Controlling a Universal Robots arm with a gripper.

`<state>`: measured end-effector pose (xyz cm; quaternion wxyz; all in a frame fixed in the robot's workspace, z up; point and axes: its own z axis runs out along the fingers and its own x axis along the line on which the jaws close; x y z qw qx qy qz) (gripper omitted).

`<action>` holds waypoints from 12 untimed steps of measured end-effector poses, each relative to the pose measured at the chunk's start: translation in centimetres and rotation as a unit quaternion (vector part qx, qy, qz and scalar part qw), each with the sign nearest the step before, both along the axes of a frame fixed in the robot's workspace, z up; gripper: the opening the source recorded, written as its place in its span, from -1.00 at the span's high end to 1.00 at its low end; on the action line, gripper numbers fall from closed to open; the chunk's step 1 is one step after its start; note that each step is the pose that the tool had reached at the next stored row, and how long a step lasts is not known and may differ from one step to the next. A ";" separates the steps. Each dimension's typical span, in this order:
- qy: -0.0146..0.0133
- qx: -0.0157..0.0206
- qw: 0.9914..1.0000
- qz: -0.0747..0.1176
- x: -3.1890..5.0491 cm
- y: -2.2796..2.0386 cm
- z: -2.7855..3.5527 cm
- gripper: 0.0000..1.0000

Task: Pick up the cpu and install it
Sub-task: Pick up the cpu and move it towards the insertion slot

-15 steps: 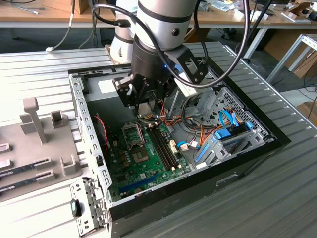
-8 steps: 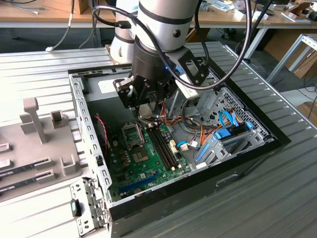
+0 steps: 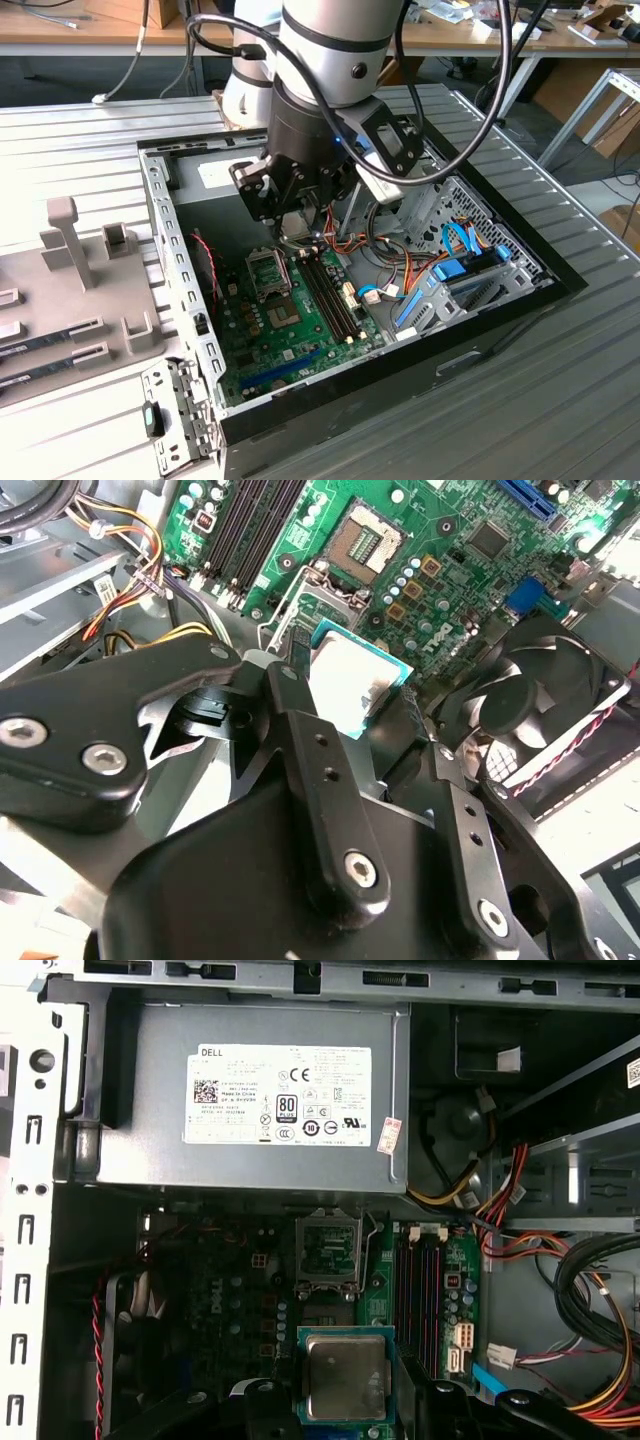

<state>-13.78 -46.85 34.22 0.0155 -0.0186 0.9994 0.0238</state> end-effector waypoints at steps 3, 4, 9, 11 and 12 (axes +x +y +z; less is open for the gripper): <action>0.000 0.000 1.000 0.000 0.00 -0.11 -0.01 0.05; 0.000 0.000 1.000 0.000 0.00 -0.14 -0.01 0.05; 0.000 0.000 1.000 0.000 0.00 -0.34 -0.03 0.05; 0.000 0.000 1.000 0.000 0.00 -0.40 -0.04 0.05; 0.000 0.000 1.000 0.000 0.00 -0.44 -0.04 0.05</action>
